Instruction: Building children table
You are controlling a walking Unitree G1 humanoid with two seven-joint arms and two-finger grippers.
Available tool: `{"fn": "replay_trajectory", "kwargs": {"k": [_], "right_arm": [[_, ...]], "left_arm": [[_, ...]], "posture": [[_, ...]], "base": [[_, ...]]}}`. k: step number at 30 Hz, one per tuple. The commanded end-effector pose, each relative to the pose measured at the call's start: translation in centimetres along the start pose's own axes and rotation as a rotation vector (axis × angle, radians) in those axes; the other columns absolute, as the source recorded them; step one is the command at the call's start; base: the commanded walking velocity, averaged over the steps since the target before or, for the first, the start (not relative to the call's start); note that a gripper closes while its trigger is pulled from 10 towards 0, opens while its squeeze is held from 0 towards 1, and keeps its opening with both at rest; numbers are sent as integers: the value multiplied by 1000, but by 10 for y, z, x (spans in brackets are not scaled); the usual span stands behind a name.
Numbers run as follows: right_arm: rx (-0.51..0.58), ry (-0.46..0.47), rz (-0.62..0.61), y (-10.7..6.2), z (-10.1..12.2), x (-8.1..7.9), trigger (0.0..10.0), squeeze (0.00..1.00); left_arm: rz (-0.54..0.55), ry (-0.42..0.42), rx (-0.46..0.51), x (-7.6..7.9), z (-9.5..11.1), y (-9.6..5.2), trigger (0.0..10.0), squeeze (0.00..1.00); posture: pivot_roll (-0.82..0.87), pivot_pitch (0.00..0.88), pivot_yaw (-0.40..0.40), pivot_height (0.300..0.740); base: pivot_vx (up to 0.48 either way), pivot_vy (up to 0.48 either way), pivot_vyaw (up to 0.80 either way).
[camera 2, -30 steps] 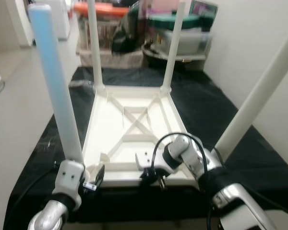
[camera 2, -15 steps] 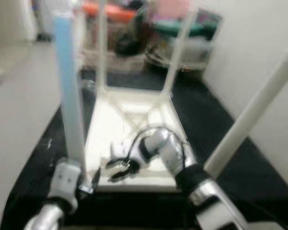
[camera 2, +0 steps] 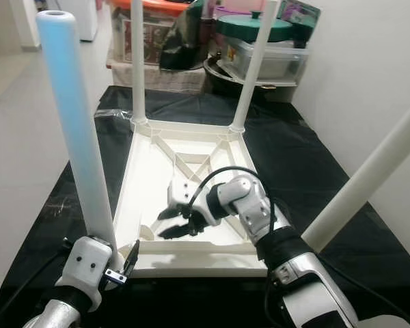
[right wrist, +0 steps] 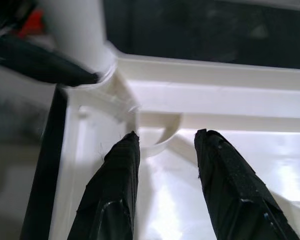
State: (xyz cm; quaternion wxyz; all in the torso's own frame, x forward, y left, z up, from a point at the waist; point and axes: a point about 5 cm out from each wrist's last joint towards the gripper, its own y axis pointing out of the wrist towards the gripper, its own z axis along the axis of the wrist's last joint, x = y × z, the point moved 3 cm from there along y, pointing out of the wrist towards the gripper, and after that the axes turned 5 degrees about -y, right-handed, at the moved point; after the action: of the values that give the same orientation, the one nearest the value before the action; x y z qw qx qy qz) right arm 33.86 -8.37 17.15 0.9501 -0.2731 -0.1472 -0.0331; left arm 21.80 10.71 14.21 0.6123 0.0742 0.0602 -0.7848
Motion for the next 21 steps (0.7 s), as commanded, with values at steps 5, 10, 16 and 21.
{"fn": "replay_trajectory", "kwargs": {"k": [5, 10, 16, 21], "right_arm": [[73, 74, -109, -9, 3, 9, 10000, 0], [118, 134, -266, -10, 0, 20, 10000, 0], [194, 239, -469, -11, -3, 33, 10000, 0], [214, 310, -557, -11, -10, 34, 10000, 0]], "left_arm": [[37, 34, -7, -5, 7, -8, 10000, 0], [72, 51, -33, -11, 11, -21, 10000, 0], [87, 33, -39, -11, 11, -27, 10000, 0], [98, 20, -35, -9, 13, -27, 10000, 0]], "posture": [[178, 0, -125, 740], [184, 0, -121, 740], [188, 0, -123, 740], [190, 0, -121, 740]], "base": [[0, 0, 0], [0, 0, 0], [0, 0, 0], [-62, 0, 0]]}}
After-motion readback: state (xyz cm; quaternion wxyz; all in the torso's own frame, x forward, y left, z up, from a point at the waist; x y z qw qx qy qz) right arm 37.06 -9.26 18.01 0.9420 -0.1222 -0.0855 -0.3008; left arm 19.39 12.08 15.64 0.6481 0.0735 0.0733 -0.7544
